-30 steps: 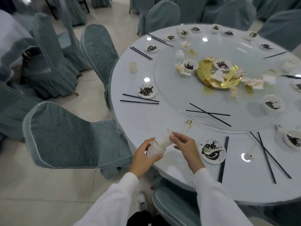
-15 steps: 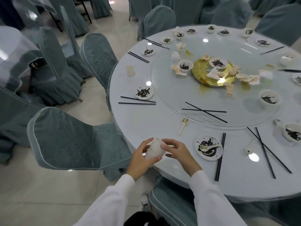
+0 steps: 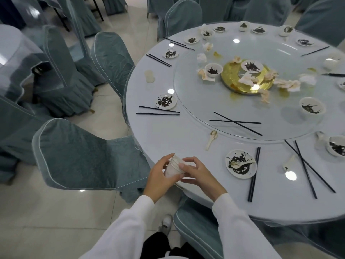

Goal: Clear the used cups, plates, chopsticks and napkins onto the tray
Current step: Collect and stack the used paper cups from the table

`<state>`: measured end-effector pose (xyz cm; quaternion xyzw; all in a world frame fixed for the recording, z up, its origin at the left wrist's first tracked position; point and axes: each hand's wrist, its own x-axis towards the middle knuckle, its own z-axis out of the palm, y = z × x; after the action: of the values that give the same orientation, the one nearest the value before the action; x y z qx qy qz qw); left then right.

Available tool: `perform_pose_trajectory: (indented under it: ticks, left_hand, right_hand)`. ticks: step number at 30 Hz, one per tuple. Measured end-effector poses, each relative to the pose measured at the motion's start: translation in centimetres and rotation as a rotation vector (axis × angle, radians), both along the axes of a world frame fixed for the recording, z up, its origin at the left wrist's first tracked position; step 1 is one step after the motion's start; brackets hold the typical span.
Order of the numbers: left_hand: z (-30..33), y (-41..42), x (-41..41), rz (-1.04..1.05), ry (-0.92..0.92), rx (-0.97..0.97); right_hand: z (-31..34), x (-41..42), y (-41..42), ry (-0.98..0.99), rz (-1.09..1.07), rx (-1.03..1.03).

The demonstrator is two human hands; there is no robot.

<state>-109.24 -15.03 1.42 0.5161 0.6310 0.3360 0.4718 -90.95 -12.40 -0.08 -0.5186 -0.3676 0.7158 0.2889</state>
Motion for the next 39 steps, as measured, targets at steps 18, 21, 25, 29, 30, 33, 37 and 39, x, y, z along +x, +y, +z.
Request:
perform_pose_trajectory:
  ticks: [18,21,25,29,30,33,37,39]
  left_hand:
    - [-2.1,8.9,-20.8,-0.103,-0.003,-0.101]
    - [-2.6,10.8,-26.4,-0.005,0.003,-0.101]
    - [-2.9,12.4,-33.2,0.104,0.017,-0.113]
    - [-2.8,12.8,-38.2,0.193,0.087,-0.052]
    - [-2.7,12.8,-39.3,0.21,0.119,-0.034]
    - [-2.2,12.7,-42.3,0.267,0.237,0.044]
    - [-1.9,11.7,-45.9,0.368,0.375,0.155]
    - [-2.2,10.9,-47.5,0.429,0.43,0.159]
  right_hand:
    - [-2.4,-16.1,6.1,-0.203,-0.382,0.097]
    - [-2.5,-20.0,6.9,-0.23,-0.408,0.11]
    - [-1.7,-26.1,8.3,-0.23,-0.435,0.111]
    - [-0.9,-30.9,9.4,-0.207,-0.409,0.111]
    - [-0.8,-31.9,9.5,-0.2,-0.404,0.114]
    - [-0.4,-34.3,10.0,-0.193,-0.391,0.126]
    - [-0.6,-36.5,10.7,-0.201,-0.36,0.12]
    - [-0.9,-37.5,11.0,-0.213,-0.341,0.123]
